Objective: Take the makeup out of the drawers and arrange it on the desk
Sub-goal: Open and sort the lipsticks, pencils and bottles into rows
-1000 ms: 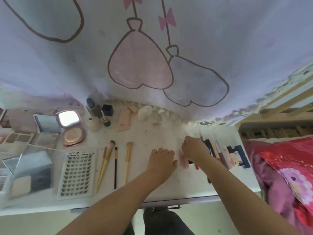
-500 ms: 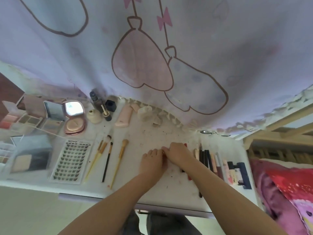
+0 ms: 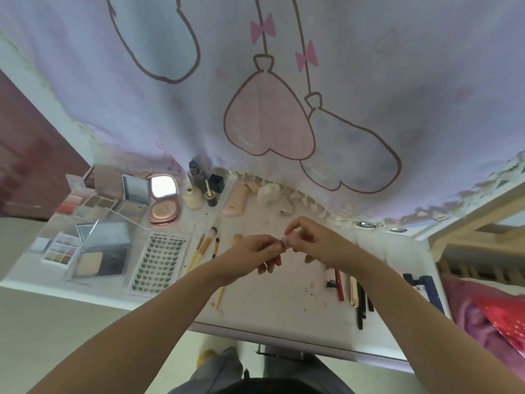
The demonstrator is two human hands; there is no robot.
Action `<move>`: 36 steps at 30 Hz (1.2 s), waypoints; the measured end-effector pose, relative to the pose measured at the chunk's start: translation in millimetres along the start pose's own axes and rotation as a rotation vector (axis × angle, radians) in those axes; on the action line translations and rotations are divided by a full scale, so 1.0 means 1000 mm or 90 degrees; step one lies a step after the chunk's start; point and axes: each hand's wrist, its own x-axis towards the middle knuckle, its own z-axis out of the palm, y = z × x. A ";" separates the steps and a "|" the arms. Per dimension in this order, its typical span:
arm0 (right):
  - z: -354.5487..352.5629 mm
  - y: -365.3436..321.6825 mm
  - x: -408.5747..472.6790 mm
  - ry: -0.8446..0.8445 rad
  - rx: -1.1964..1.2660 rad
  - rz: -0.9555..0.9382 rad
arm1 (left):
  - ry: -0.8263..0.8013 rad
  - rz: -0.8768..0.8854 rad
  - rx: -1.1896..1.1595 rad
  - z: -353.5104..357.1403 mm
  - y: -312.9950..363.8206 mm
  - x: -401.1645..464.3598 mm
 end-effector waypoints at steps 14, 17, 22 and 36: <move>-0.003 -0.025 -0.010 -0.083 -0.097 0.032 | -0.079 0.002 0.092 -0.027 0.016 -0.021; 0.001 -0.028 -0.007 -0.103 -0.165 0.099 | -0.081 0.009 0.123 -0.025 0.015 -0.020; 0.000 -0.026 -0.004 -0.085 -0.165 0.048 | -0.082 -0.006 0.077 -0.031 0.012 -0.019; -0.031 0.005 0.014 -0.022 0.027 0.036 | -0.088 -0.176 -0.254 -0.063 -0.030 -0.021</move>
